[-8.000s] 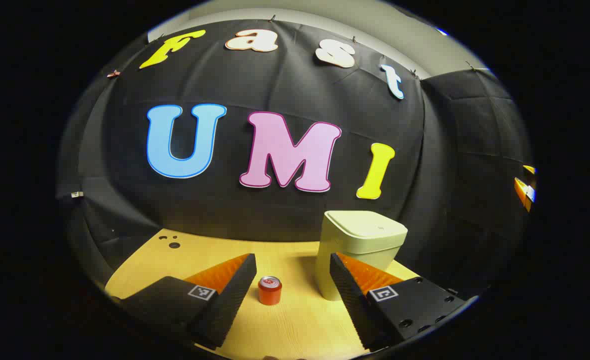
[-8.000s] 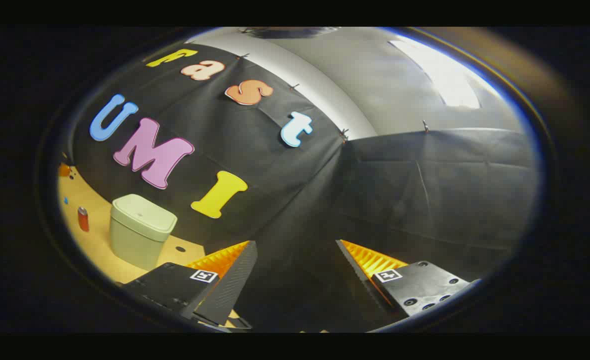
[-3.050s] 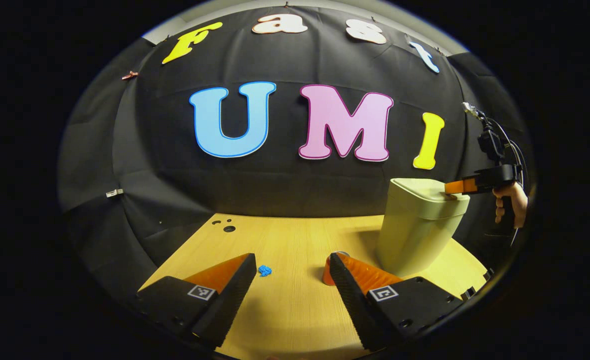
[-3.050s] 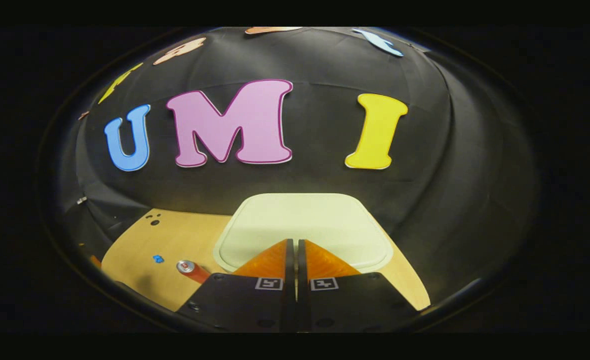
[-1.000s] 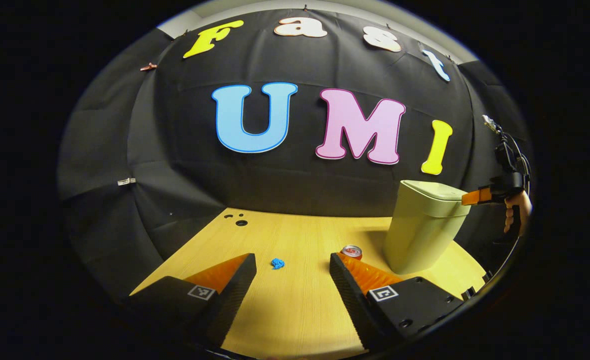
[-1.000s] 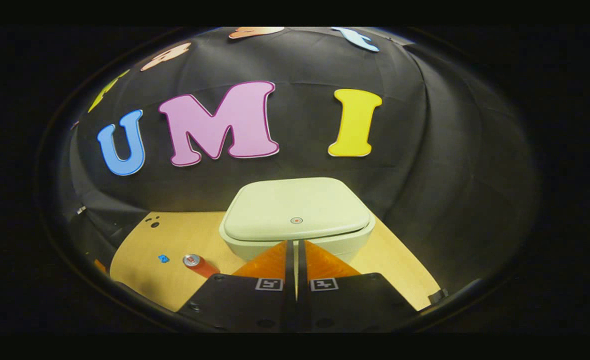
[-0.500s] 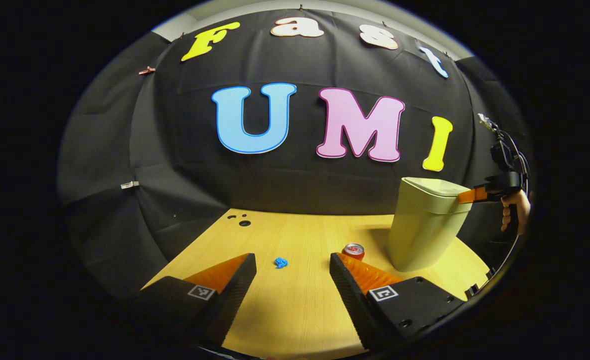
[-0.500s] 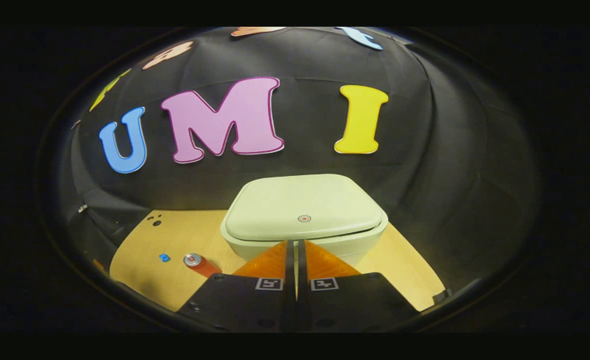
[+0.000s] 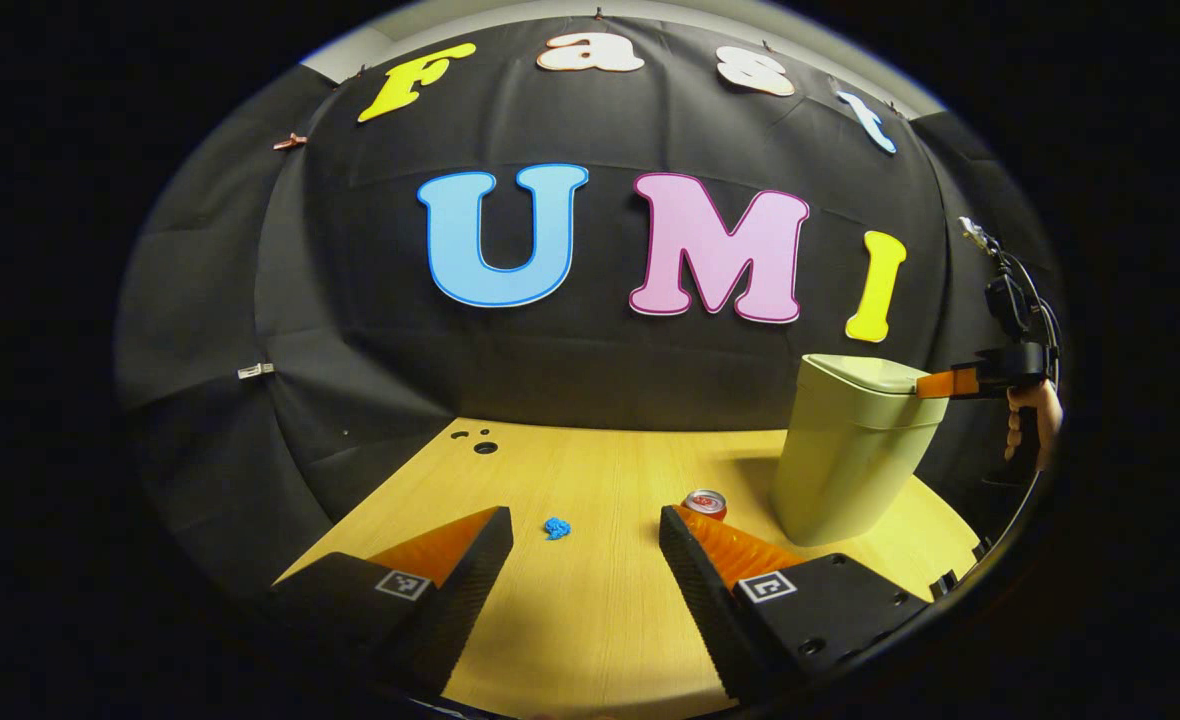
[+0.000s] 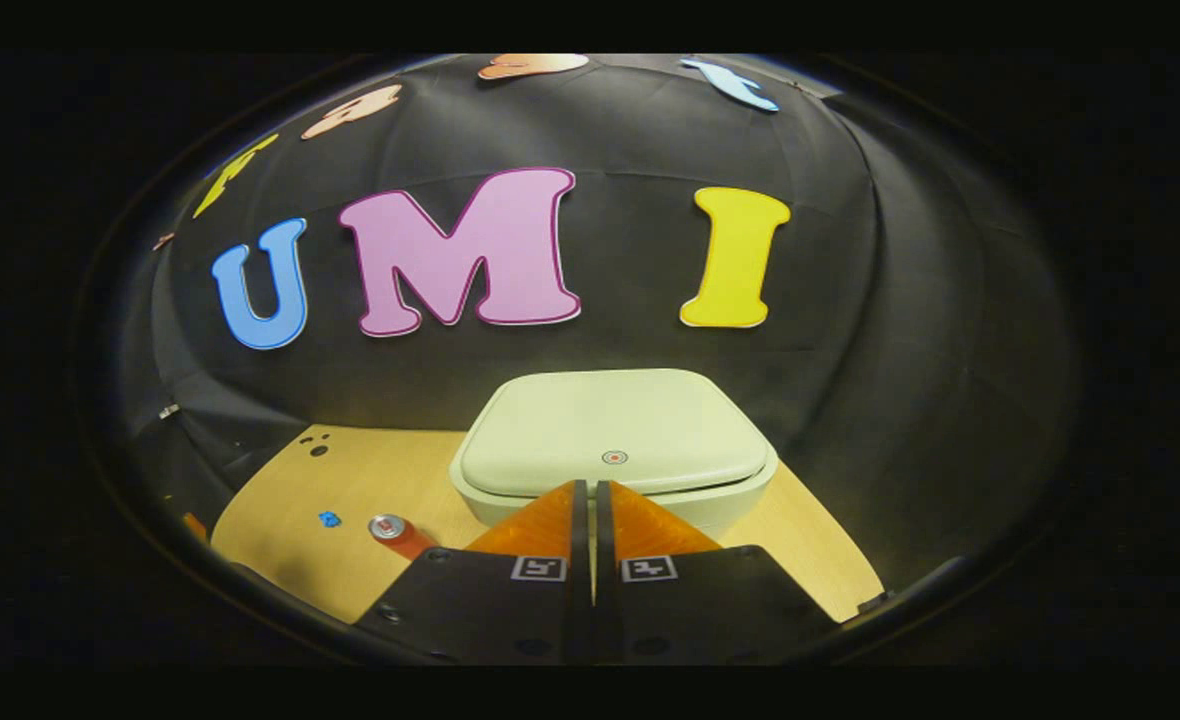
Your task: Press the lid of the desktop garbage bin to open it, pick up the crumpled paper on the desktop and throw it into the bin, then pick up the pop can on the desktop and drop it into the bin, and finally close the garbage bin lid.
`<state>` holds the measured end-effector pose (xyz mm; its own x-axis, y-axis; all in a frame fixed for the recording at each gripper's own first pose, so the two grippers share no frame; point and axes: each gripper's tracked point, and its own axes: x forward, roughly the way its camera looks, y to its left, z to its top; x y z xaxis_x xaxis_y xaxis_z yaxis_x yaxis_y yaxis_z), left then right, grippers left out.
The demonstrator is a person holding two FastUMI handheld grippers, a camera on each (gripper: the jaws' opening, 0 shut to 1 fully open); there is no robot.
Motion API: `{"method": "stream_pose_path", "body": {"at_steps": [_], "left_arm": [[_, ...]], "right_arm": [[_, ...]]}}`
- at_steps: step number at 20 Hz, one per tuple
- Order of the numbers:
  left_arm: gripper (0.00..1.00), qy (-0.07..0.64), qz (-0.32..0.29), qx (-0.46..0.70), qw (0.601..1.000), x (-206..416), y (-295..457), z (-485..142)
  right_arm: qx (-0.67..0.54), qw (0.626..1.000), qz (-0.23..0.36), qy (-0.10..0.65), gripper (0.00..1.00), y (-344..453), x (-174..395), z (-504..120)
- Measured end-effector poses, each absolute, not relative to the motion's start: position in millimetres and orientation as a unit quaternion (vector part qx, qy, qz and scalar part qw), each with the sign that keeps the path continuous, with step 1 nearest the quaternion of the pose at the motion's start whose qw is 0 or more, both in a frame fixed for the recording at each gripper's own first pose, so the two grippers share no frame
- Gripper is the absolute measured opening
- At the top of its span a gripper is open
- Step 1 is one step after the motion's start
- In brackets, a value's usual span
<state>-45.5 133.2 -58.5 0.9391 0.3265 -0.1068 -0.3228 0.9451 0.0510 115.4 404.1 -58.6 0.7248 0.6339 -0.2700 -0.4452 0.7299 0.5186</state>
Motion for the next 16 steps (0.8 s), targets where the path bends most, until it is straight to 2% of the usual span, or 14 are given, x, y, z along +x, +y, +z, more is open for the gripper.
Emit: {"method": "stream_pose_path", "body": {"at_steps": [4, 5, 8, 9, 10, 16], "left_arm": [[0.95, 0.056, 0.159, 0.019, 0.986, -40, 129, -58], [0.95, 0.056, 0.158, 0.02, 0.986, -39, 128, -57], [0.95, 0.057, 0.156, 0.019, 0.986, -36, 127, -58], [0.92, 0.057, 0.156, 0.019, 0.986, -36, 128, -57], [0.96, 0.057, 0.157, 0.019, 0.986, -36, 128, -58], [0.96, 0.058, 0.162, 0.016, 0.985, -36, 132, -58]], "right_arm": [[0.219, 0.897, 0.317, 0.214, 0.05, 409, 114, -55], [0.229, 0.891, 0.33, 0.213, 0.14, 413, 111, -50], [0.222, 0.891, 0.337, 0.209, 0.8, 419, 114, -50], [0.222, 0.891, 0.335, 0.21, 0.81, 419, 115, -50], [0.228, 0.891, 0.332, 0.209, 0.79, 419, 115, -48], [0.24, 0.893, 0.327, 0.194, 0.8, 418, 122, -38]]}}
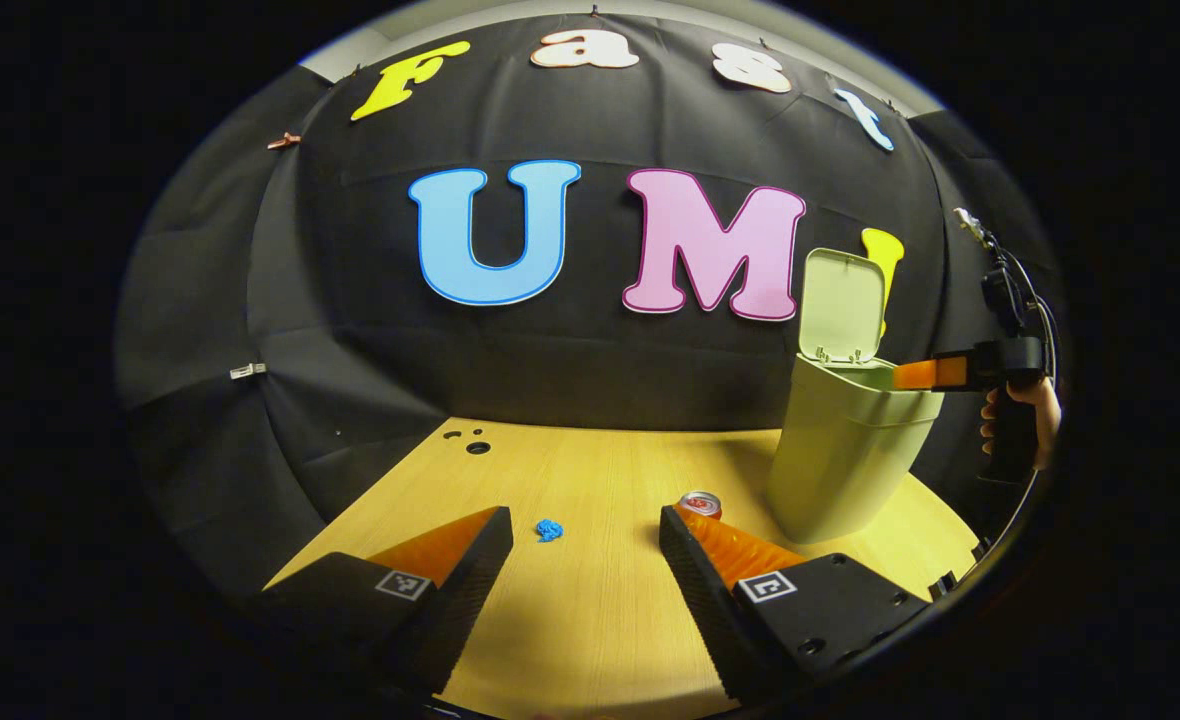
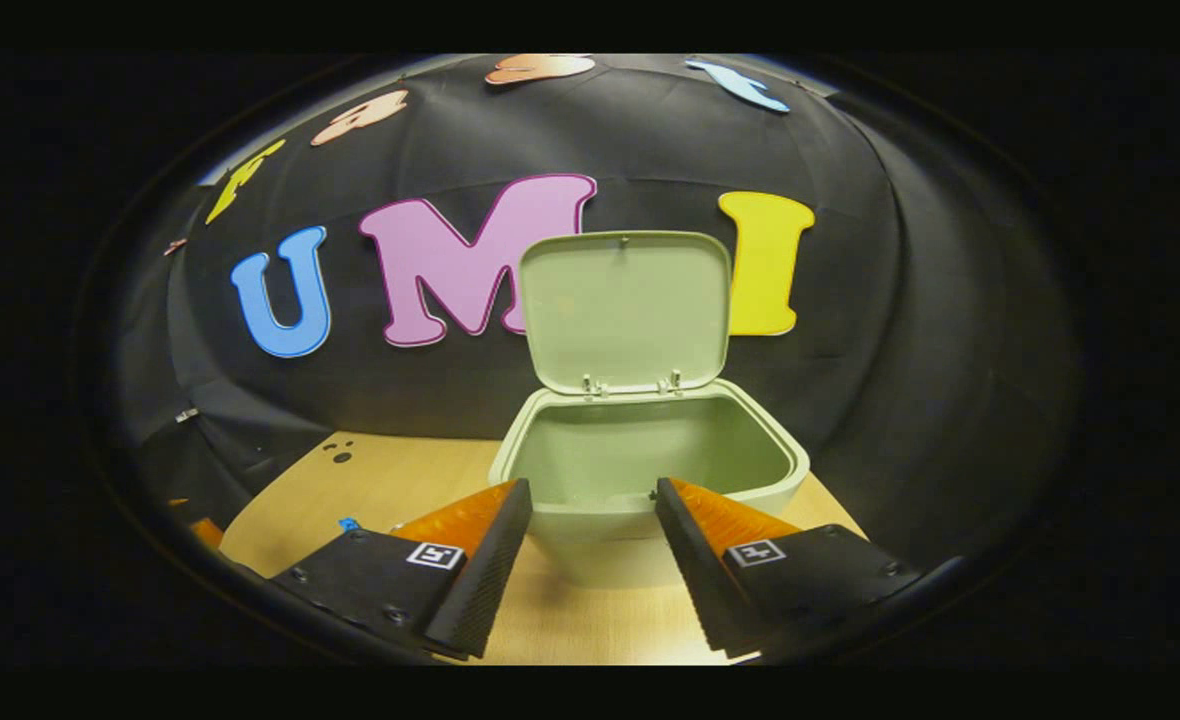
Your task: Press the lid of the desktop garbage bin to open it, pick up the crumpled paper on the desktop and throw it into the bin, then pick up the pop can on the desktop and drop it into the bin, and finally close the garbage bin lid.
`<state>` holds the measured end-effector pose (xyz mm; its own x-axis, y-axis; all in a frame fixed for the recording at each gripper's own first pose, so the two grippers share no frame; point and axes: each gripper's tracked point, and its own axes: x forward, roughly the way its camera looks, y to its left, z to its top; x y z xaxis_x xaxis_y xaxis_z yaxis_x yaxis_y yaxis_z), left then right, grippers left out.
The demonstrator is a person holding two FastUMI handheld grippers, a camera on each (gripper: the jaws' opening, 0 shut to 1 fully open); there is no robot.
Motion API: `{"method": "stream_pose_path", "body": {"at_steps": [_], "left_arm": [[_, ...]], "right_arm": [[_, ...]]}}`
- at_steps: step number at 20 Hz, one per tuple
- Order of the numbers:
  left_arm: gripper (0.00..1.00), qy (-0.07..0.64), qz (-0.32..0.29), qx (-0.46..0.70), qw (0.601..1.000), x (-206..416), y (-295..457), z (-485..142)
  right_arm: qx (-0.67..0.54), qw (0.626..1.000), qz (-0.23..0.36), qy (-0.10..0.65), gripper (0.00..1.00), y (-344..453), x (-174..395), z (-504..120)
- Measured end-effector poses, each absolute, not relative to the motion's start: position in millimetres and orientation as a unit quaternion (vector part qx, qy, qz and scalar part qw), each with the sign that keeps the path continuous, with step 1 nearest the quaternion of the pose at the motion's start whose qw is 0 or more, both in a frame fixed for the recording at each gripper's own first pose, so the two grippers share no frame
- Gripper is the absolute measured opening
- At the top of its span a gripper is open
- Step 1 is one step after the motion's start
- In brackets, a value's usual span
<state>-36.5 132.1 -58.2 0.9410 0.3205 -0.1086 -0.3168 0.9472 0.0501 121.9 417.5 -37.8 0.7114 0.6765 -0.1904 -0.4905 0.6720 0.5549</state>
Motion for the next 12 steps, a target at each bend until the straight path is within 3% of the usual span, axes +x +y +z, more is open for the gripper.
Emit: {"method": "stream_pose_path", "body": {"at_steps": [12], "left_arm": [[0.96, 0.07, 0.172, 0.013, 0.982, -13, 164, -71]], "right_arm": [[0.268, 0.898, 0.314, 0.155, 0.97, 396, 125, -3]]}}
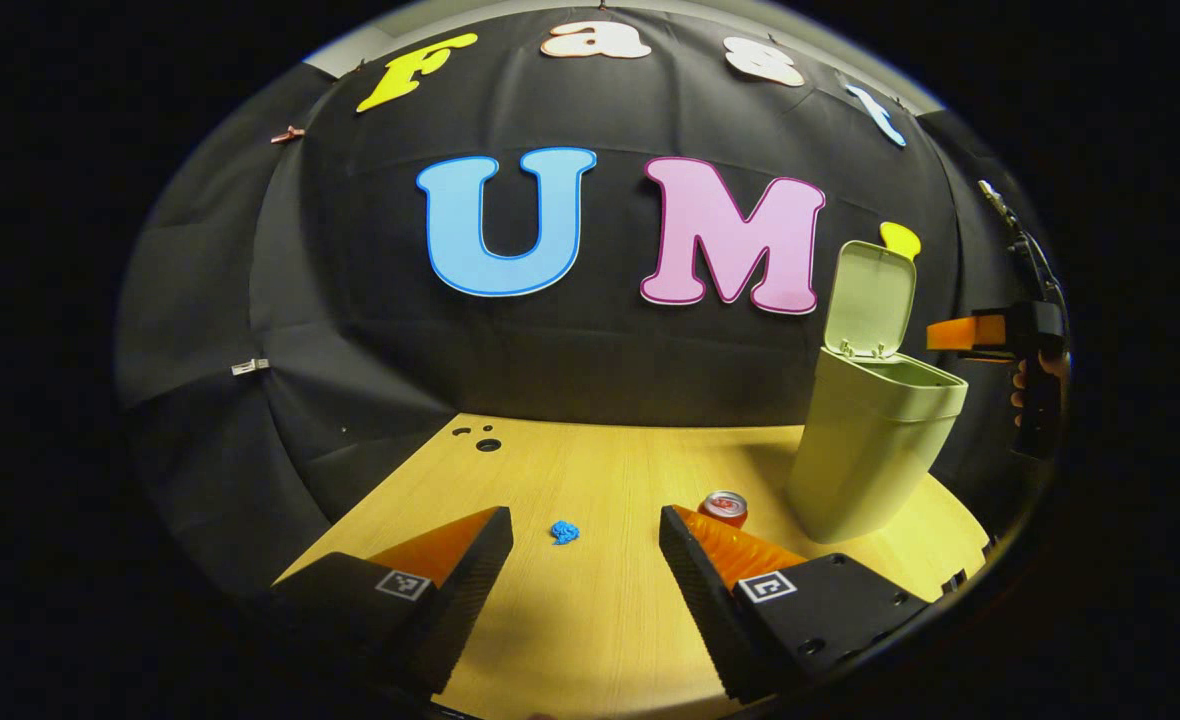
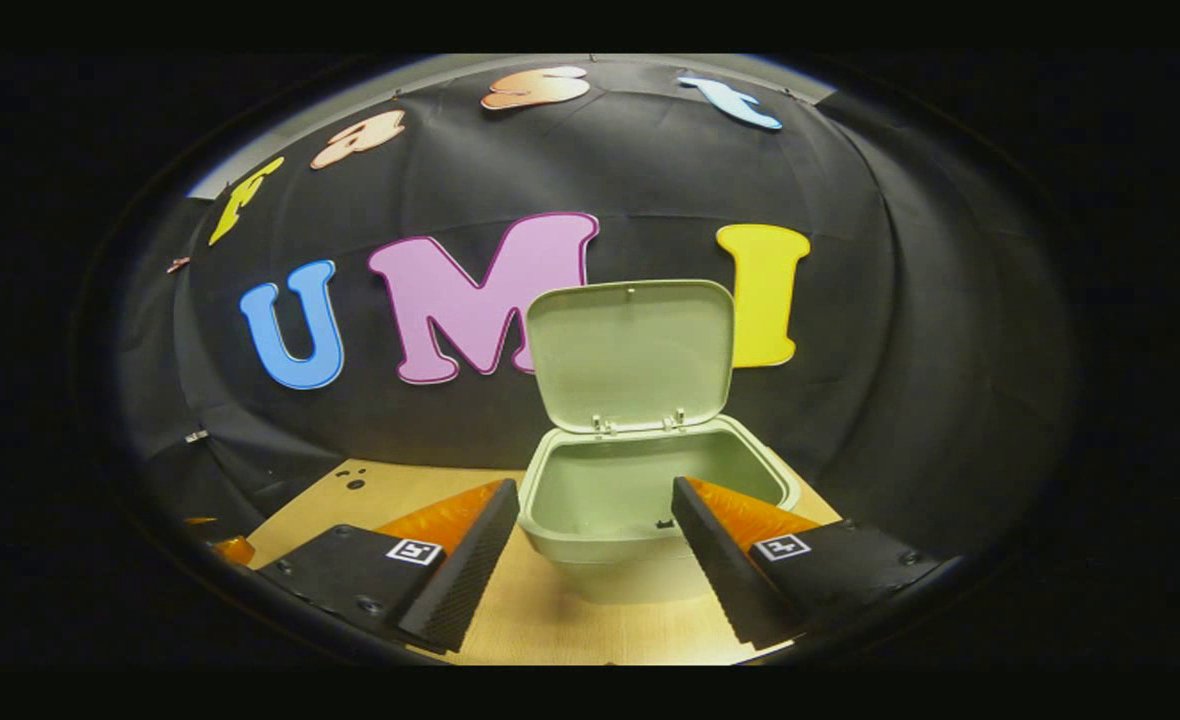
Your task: Press the lid of the desktop garbage bin to open it, pick up the crumpled paper on the desktop and throw it into the bin, then pick up the pop can on the desktop and drop it into the bin, and finally close the garbage bin lid.
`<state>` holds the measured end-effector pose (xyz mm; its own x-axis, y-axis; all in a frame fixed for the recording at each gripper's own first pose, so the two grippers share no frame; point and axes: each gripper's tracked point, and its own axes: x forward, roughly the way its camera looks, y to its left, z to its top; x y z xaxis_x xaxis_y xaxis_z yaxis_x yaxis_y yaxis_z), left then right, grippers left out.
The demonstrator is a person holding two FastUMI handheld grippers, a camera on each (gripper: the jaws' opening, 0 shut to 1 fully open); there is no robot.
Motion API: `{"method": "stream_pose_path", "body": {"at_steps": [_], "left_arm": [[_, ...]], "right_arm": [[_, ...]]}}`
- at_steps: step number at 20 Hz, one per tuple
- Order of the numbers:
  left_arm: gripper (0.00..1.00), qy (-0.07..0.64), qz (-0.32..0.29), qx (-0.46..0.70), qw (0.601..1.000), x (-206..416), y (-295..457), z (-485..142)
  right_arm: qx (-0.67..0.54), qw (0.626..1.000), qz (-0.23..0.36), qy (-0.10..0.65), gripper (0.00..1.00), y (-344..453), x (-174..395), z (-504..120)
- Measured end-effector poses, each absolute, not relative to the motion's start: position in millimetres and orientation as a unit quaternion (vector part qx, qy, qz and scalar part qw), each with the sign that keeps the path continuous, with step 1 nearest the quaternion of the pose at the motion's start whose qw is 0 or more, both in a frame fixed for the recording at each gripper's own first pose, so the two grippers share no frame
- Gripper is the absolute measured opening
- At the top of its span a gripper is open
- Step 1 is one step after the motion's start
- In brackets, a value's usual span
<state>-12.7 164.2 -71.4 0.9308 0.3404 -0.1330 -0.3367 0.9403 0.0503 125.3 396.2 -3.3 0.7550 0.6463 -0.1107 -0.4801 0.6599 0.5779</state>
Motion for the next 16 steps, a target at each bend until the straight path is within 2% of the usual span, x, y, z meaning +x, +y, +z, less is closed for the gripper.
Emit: {"method": "stream_pose_path", "body": {"at_steps": [1, 2, 10, 16], "left_arm": [[0.96, 0.074, 0.172, 0.015, 0.982, -6, 169, -75], [0.96, 0.079, 0.171, 0.017, 0.982, 3, 176, -81], [0.96, 0.165, 0.136, 0.035, 0.976, 86, 212, -167], [0.95, 0.223, 0.149, 0.023, 0.963, 150, 248, -229]], "right_arm": [[0.273, 0.897, 0.311, 0.153, 0.92, 393, 124, 0], [0.276, 0.898, 0.307, 0.151, 0.98, 390, 124, 1], [0.254, 0.909, 0.294, 0.149, 0.98, 372, 112, -8], [0.219, 0.913, 0.303, 0.164, 0.98, 376, 99, -28]]}}
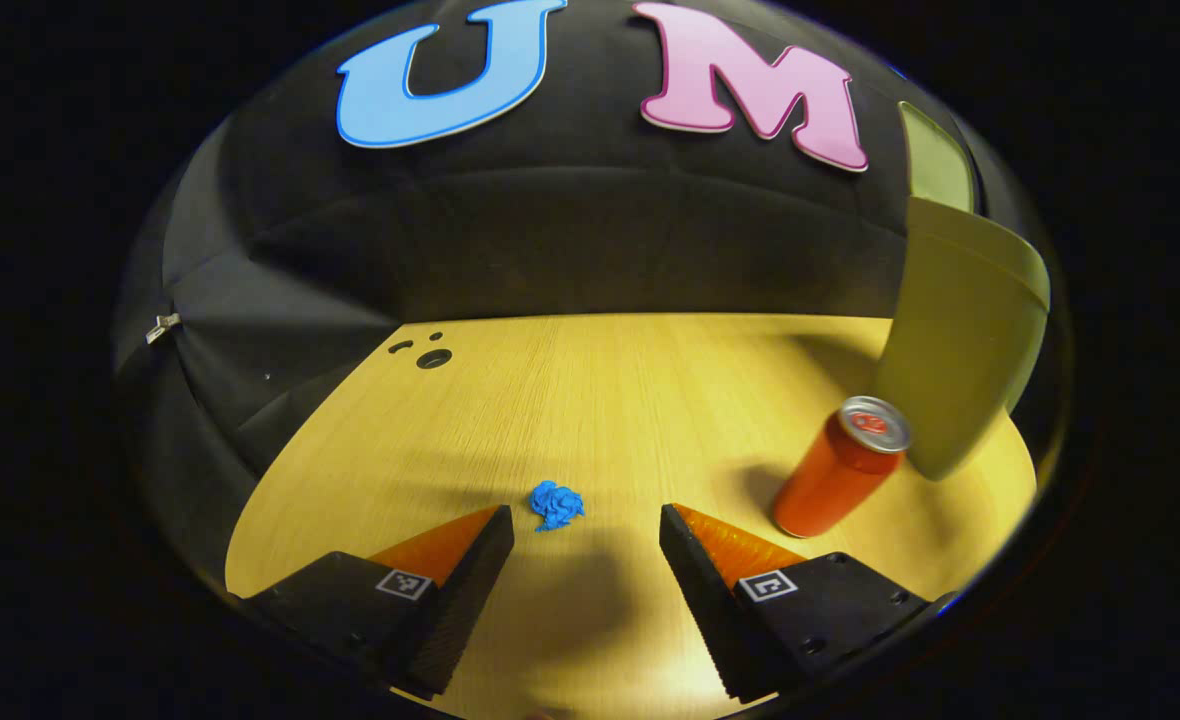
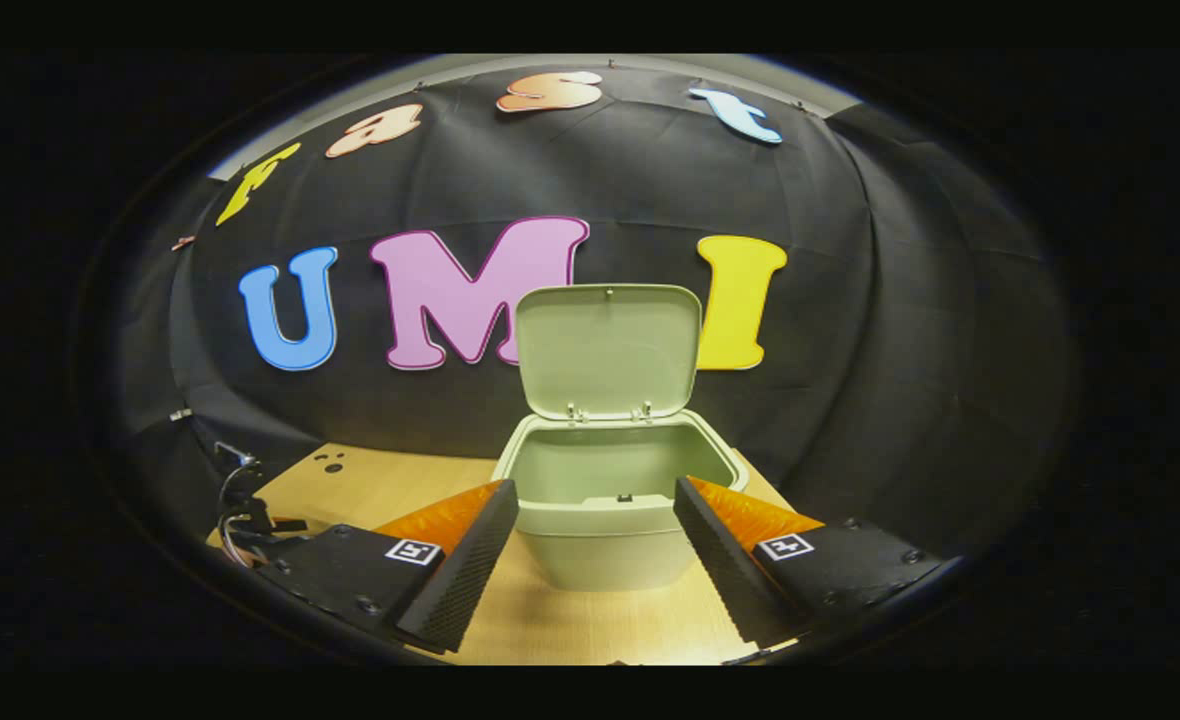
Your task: Press the lid of the desktop garbage bin to open it, pick up the crumpled paper on the desktop and throw it into the bin, then pick up the pop can on the desktop and drop it into the bin, and finally close the garbage bin lid.
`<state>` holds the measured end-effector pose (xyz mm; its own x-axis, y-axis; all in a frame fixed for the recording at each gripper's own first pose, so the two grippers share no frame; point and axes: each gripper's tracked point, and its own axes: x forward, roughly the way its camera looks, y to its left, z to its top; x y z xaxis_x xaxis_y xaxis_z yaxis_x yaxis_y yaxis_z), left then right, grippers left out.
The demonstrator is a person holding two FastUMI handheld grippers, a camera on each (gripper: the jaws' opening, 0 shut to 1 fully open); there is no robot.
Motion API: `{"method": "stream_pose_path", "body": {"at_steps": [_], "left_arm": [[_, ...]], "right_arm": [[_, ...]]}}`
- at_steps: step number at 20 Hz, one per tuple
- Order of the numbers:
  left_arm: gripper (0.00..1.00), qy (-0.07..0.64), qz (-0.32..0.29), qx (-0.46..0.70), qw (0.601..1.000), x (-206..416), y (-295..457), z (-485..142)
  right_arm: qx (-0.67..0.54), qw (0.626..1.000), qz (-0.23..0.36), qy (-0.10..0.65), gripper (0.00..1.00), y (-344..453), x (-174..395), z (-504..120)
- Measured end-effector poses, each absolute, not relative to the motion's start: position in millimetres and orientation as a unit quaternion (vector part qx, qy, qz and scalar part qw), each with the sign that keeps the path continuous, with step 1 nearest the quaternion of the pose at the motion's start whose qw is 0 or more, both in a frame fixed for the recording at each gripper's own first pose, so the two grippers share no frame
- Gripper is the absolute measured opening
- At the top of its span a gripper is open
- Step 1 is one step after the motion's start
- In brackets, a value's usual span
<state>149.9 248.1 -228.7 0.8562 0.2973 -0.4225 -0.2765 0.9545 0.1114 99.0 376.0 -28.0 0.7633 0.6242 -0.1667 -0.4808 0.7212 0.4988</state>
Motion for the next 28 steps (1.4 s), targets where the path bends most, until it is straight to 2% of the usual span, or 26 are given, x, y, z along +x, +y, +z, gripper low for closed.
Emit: {"method": "stream_pose_path", "body": {"at_steps": [7, 11, 14, 16, 18, 19, 20, 23, 28], "left_arm": [[0.95, 0.265, 0.152, 0.03, 0.952, 189, 275, -269], [0.89, 0.261, 0.154, 0.003, 0.953, 199, 278, -274], [0.67, 0.262, 0.166, -0.002, 0.951, 197, 281, -275], [0.45, 0.264, 0.163, -0.007, 0.951, 194, 282, -274], [0.41, 0.268, 0.161, -0.006, 0.95, 189, 279, -270], [0.34, 0.263, 0.16, -0.006, 0.951, 187, 276, -264], [0.39, 0.255, 0.157, -0.007, 0.954, 185, 272, -253], [0.36, 0.221, 0.136, 0.006, 0.966, 178, 252, -203], [0.36, 0.145, 0.057, 0.048, 0.987, 168, 184, -87]], "right_arm": [[0.207, 0.904, 0.318, 0.198, 0.99, 390, 90, -55], [0.206, 0.899, 0.318, 0.218, 0.99, 389, 83, -71], [0.216, 0.896, 0.314, 0.229, 0.99, 389, 85, -77], [0.221, 0.895, 0.312, 0.227, 0.99, 388, 87, -76], [0.221, 0.896, 0.314, 0.225, 0.99, 388, 87, -76], [0.221, 0.896, 0.315, 0.224, 0.99, 388, 87, -77], [0.222, 0.895, 0.317, 0.223, 0.99, 388, 86, -76], [0.223, 0.895, 0.319, 0.218, 0.99, 384, 86, -77], [0.249, 0.894, 0.305, 0.216, 0.99, 366, 88, -82]]}}
